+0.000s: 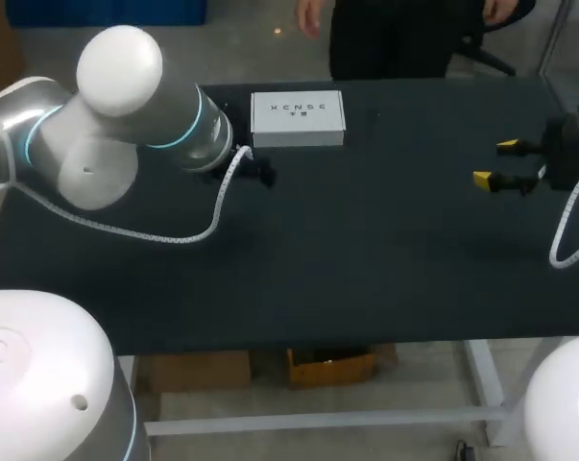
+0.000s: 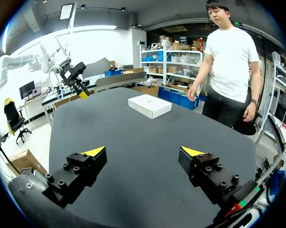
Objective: Assemble the packaging by folding the flat box into shape, placing the metal phone stand inside, and closing the box properly
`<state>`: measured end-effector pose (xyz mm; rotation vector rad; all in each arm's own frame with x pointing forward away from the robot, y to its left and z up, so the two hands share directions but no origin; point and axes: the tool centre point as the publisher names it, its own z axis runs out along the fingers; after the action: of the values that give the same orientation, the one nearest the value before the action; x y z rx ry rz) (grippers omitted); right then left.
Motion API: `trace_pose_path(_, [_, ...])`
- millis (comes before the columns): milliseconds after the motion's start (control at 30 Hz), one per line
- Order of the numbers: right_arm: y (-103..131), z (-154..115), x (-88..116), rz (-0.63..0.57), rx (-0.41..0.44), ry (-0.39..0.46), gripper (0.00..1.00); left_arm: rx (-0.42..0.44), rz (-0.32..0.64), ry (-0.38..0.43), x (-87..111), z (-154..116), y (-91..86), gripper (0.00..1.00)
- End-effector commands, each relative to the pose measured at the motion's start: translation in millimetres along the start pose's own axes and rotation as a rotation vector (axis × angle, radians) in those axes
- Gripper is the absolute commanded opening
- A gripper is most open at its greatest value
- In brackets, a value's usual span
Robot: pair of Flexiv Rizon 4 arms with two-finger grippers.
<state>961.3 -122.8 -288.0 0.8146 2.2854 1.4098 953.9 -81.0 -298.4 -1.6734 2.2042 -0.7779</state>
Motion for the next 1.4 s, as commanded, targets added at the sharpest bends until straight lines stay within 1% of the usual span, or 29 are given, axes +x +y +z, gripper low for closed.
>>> trace_pose_path(33, [0, -2, 0, 0.0, -0.003, 0.004, 1.0, 0.236, 0.066, 0.035, -5.0, -16, 6.5, 1.0])
trace_pose_path(67, [0, -2, 0, 0.0, -0.003, 0.004, 1.0, 0.247, 0.085, 0.029, -6.1, -18, 6.2, 1.0])
trace_pose_path(100, [0, -2, 0, 0.0, -0.003, 0.004, 1.0, 0.263, 0.112, 0.046, -7.0, -20, 6.1, 1.0])
trace_pose_path(133, [0, -2, 0, 0.0, -0.003, 0.004, 1.0, 0.267, 0.129, 0.045, -8.0, -21, 6.3, 1.0])
trace_pose_path(167, [0, -2, 0, 0.0, -0.003, 0.004, 1.0, 0.271, 0.117, 0.037, -10.8, -21, 5.0, 1.0])
trace_pose_path(200, [0, -2, 0, 0.0, -0.003, 0.004, 1.0, 0.273, 0.115, 0.056, -13.1, -22, 4.1, 1.0])
trace_pose_path(300, [0, -2, 0, 0.0, -0.003, 0.004, 1.0, 0.272, 0.096, 0.078, -18.7, -23, 2.5, 1.0])
trace_pose_path(433, [0, -2, 0, 0.0, -0.003, 0.004, 1.0, 0.282, 0.097, 0.088, -20.1, -25, 2.6, 1.0])
trace_pose_path(567, [0, -2, 0, 0.0, -0.003, 0.004, 1.0, 0.328, 0.122, 0.093, -21.6, -28, 1.5, 1.0])
trace_pose_path(733, [0, -2, 0, 0.0, -0.003, 0.004, 1.0, 0.366, 0.141, 0.15, -27.2, -31, -0.2, 1.0])
trace_pose_path(767, [0, -2, 0, 0.0, -0.003, 0.004, 1.0, 0.368, 0.151, 0.169, -28.5, -32, -0.9, 1.0])
trace_pose_path(900, [0, -2, 0, 0.0, -0.003, 0.004, 1.0, 0.364, 0.156, 0.204, -29.8, -36, -4.3, 1.0])
trace_pose_path(933, [0, -2, 0, 0.0, -0.003, 0.004, 1.0, 0.361, 0.152, 0.224, -29.7, -38, -5.3, 1.0])
trace_pose_path(1033, [0, -2, 0, 0.0, -0.003, 0.004, 1.0, 0.362, 0.144, 0.238, -28.9, -44, -7.8, 1.0])
trace_pose_path(1100, [0, -2, 0, 0.0, -0.003, 0.004, 1.0, 0.36, 0.12, 0.257, -28.7, -47, -8.7, 1.0])
trace_pose_path(1267, [0, -2, 0, 0.0, -0.003, 0.004, 1.0, 0.366, 0.096, 0.289, -30.8, -49, -7.4, 1.0])
trace_pose_path(1400, [0, -2, 0, 0.0, -0.003, 0.004, 1.0, 0.38, 0.143, 0.283, -32.4, -49, -2.1, 1.0])
